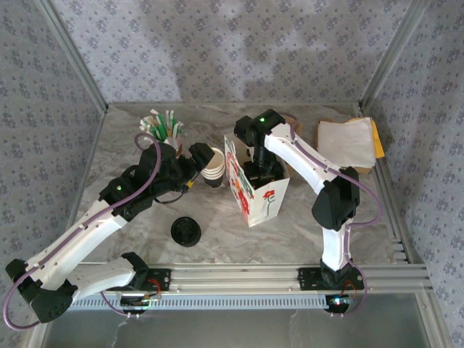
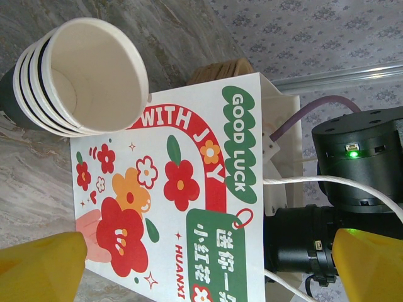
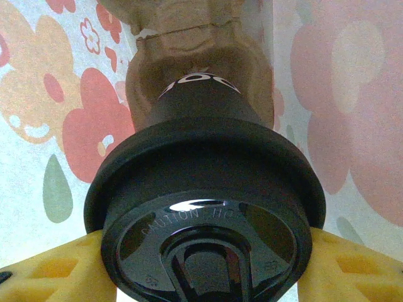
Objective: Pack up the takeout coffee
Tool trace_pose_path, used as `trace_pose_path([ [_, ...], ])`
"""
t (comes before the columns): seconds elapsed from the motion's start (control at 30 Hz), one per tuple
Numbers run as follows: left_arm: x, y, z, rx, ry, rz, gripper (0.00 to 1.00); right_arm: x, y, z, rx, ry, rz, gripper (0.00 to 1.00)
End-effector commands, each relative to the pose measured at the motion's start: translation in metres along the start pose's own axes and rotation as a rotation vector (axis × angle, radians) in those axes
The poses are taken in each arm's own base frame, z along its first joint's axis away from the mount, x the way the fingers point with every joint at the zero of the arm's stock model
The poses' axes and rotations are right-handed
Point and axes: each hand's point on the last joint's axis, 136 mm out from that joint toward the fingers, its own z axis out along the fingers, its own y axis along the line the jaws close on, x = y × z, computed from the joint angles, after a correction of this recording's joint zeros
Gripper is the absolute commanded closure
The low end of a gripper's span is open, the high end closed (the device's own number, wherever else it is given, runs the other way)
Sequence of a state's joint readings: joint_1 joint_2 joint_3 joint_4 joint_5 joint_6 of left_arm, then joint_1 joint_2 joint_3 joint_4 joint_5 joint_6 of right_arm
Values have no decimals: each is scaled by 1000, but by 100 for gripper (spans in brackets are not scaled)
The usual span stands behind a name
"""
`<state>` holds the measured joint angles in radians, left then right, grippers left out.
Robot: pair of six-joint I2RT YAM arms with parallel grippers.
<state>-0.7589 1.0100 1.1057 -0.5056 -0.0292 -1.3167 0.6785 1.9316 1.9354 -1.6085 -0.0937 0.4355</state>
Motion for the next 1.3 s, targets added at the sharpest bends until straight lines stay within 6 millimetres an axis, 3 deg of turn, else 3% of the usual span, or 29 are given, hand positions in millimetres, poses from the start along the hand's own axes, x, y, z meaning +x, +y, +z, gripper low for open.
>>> trace_pose_path([
  [0.0,-2,-5,-4,14,3,9,0,41,-19,-12,70,147,9,47],
  [1.27,-3,-5,-6,4,-1,14,0,15,-19,4,105,137,-29,47],
])
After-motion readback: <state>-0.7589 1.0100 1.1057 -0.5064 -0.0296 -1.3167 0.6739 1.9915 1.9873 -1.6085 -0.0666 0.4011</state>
